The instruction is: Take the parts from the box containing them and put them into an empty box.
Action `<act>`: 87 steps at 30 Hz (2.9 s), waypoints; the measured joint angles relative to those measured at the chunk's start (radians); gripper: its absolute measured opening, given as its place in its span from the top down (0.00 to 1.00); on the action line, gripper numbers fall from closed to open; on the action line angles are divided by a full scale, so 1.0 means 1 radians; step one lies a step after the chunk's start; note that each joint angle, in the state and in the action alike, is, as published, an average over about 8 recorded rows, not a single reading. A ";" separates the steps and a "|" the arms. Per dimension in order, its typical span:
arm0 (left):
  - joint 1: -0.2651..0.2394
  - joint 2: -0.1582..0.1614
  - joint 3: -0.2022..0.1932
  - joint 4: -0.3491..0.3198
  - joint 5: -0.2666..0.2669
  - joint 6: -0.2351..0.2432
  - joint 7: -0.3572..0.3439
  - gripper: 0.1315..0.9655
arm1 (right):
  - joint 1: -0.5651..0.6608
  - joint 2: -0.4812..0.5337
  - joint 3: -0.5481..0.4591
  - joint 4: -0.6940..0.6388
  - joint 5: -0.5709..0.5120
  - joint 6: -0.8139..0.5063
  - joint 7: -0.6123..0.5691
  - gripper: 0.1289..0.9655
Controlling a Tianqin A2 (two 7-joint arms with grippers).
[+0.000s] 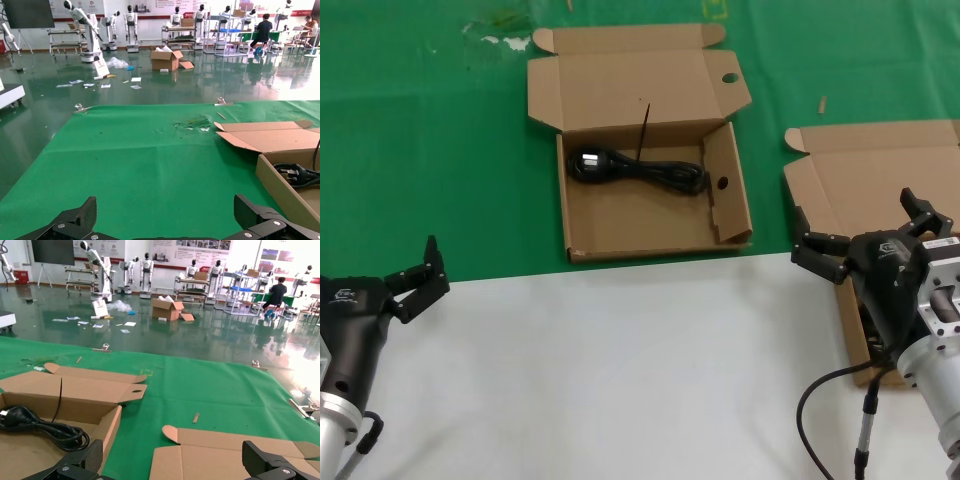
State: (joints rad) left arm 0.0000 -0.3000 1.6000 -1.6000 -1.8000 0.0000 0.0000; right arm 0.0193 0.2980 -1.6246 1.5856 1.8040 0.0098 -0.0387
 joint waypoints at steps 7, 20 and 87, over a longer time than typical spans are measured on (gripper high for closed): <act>0.000 0.000 0.000 0.000 0.000 0.000 0.000 0.00 | 0.000 0.000 0.000 0.000 0.000 0.000 0.000 0.00; 0.000 0.000 0.000 0.000 0.000 0.000 0.000 0.00 | 0.000 0.000 0.000 0.000 0.000 0.000 0.000 0.00; 0.000 0.000 0.000 0.000 0.000 0.000 0.000 0.00 | 0.000 0.000 0.000 0.000 0.000 0.000 0.000 0.00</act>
